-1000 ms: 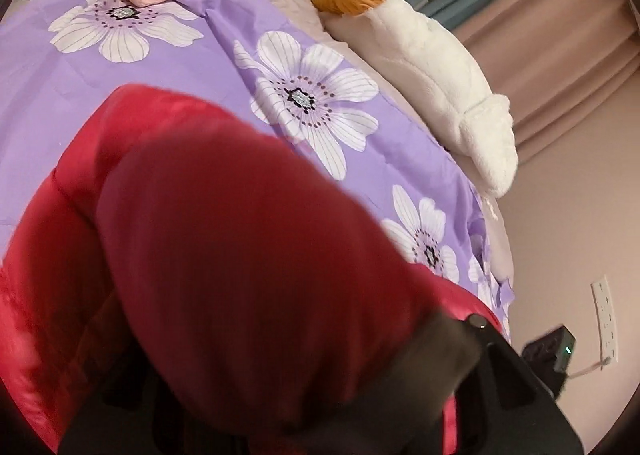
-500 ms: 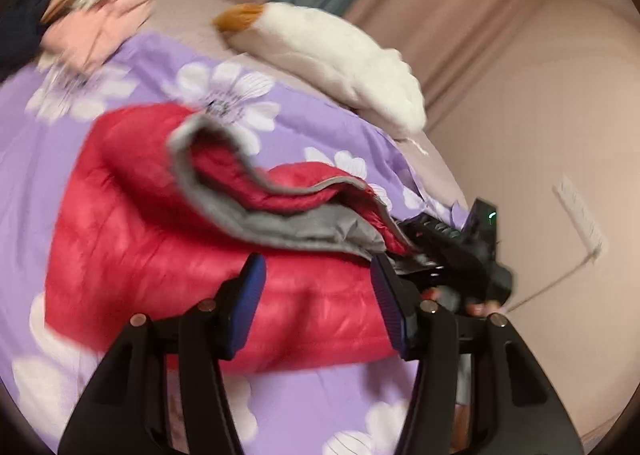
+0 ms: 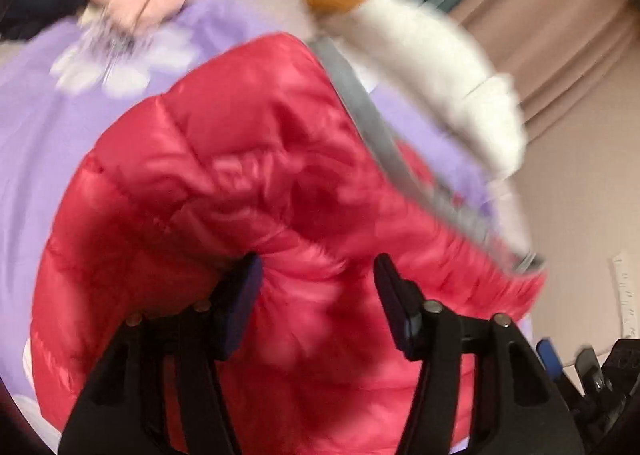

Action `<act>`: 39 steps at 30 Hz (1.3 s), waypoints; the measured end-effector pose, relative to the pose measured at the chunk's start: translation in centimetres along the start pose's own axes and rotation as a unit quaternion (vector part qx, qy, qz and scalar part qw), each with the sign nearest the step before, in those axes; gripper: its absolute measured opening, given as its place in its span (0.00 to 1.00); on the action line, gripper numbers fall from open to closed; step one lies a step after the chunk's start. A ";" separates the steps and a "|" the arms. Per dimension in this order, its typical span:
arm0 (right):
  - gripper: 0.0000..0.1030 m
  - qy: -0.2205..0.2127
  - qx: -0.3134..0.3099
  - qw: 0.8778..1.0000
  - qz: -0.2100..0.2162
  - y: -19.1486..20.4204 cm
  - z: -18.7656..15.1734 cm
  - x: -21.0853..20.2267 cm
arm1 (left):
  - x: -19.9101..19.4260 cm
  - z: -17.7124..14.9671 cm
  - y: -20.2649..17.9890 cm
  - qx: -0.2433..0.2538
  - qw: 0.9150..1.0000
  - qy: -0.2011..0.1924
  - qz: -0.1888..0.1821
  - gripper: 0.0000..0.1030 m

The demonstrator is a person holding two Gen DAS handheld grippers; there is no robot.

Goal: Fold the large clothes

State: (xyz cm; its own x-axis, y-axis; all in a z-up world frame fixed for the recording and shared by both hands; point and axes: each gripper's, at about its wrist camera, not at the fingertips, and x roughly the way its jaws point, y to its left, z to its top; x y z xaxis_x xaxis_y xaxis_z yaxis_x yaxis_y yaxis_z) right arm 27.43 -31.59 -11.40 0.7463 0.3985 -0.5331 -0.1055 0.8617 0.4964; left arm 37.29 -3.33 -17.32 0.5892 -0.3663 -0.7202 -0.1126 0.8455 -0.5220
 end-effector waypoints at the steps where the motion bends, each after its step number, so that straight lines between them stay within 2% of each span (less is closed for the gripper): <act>1: 0.68 0.014 0.011 1.000 -0.018 -0.8 -0.1 1.8 | 0.2 -0.5 0.6 -0.001 1.000 -0.008 0.003 0.45; 2: 0.52 0.032 0.020 0.999 -0.036 -1.6 -0.2 3.6 | -0.2 -1.0 1.0 0.004 1.000 -0.025 0.001 0.39; 3: 0.39 0.046 0.027 0.997 -0.049 -2.4 -0.3 4.8 | -0.3 -1.4 1.3 0.015 0.999 -0.034 0.007 0.31; 4: 0.34 0.061 0.031 0.995 -0.069 -3.4 -0.7 6.4 | -0.3 -1.6 1.4 0.031 0.999 -0.038 0.018 0.27; 5: 0.23 0.062 0.016 0.995 -0.074 -4.0 -1.0 7.4 | -0.2 -1.8 1.5 0.044 0.998 -0.043 0.028 0.20; 6: 0.02 0.052 -0.001 0.994 -0.098 -4.3 -1.5 8.2 | 0.0 -2.0 1.7 0.055 0.997 -0.050 0.037 0.14; 7: 0.00 0.038 -0.032 0.990 -0.130 -4.6 -2.0 9.2 | 0.5 -2.0 2.2 0.060 0.996 -0.053 0.051 0.09; 8: 0.00 0.036 -0.046 0.989 -0.139 -4.8 -2.3 9.9 | 1.1 -1.7 2.7 0.058 0.995 -0.051 0.057 0.04; 11: 0.00 0.038 -0.017 0.992 -0.120 -6.2 -2.6 10.8 | 2.8 -1.2 4.3 0.025 0.999 -0.028 0.022 0.05; 13: 0.00 0.031 -0.014 0.994 -0.107 -6.8 -2.9 11.1 | 3.3 -1.3 5.1 0.004 0.999 -0.032 -0.002 0.05; 15: 0.00 0.020 -0.031 0.993 -0.114 -6.7 -3.5 11.0 | 3.2 -2.4 4.4 0.030 0.998 -0.051 0.014 0.05; 17: 0.00 0.018 -0.041 0.991 -0.125 -6.4 -3.6 10.9 | 3.3 -3.4 2.9 0.079 0.993 -0.073 0.056 0.05; 18: 0.00 0.017 -0.042 0.991 -0.128 -6.2 -3.6 10.9 | 3.4 -3.6 2.6 0.086 0.991 -0.078 0.065 0.05; 24: 0.00 0.014 -0.030 0.993 -0.113 -6.4 -3.9 10.4 | 4.3 -3.3 3.7 0.079 0.991 -0.090 0.056 0.05; 30: 0.00 0.010 -0.028 0.993 -0.110 -6.5 -4.1 10.5 | 4.5 -3.7 2.9 0.100 0.986 -0.110 0.081 0.05; 33: 0.00 0.008 -0.026 0.994 -0.107 -6.7 -4.2 10.5 | 4.6 -3.7 3.1 0.099 0.985 -0.113 0.080 0.05; 39: 0.00 0.015 -0.054 0.988 -0.144 -5.3 -3.9 10.3 | 4.0 -3.6 2.9 0.103 0.984 -0.116 0.087 0.05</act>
State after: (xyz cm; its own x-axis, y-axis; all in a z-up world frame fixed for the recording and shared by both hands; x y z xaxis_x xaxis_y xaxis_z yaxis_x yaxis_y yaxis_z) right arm 33.12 -30.83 -22.15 0.7363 0.1400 -0.6620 0.0368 0.9686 0.2458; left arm 36.41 -3.75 -23.32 0.7444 -0.1304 -0.6549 -0.0770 0.9575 -0.2781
